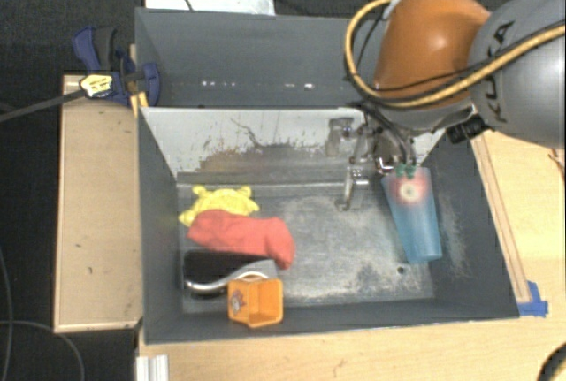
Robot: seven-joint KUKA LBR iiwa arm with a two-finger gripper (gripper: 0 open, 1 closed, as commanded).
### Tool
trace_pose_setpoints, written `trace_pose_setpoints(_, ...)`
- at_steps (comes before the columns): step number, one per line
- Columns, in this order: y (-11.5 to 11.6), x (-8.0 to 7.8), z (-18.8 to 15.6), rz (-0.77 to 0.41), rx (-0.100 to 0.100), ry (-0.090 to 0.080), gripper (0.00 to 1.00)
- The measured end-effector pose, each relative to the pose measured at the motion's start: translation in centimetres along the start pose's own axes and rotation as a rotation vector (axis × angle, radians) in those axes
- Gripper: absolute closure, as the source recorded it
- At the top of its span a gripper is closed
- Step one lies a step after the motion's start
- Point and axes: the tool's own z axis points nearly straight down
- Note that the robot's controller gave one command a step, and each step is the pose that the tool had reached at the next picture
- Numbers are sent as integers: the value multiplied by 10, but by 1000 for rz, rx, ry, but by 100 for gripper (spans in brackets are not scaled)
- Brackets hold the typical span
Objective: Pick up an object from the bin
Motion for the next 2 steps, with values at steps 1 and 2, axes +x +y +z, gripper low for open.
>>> trace_pose_setpoints(1, 0, -1, -5, 1, -1, -9, 0)
trace_pose_setpoints(2, 41, 1, 14, -80, 1, -9, 0)
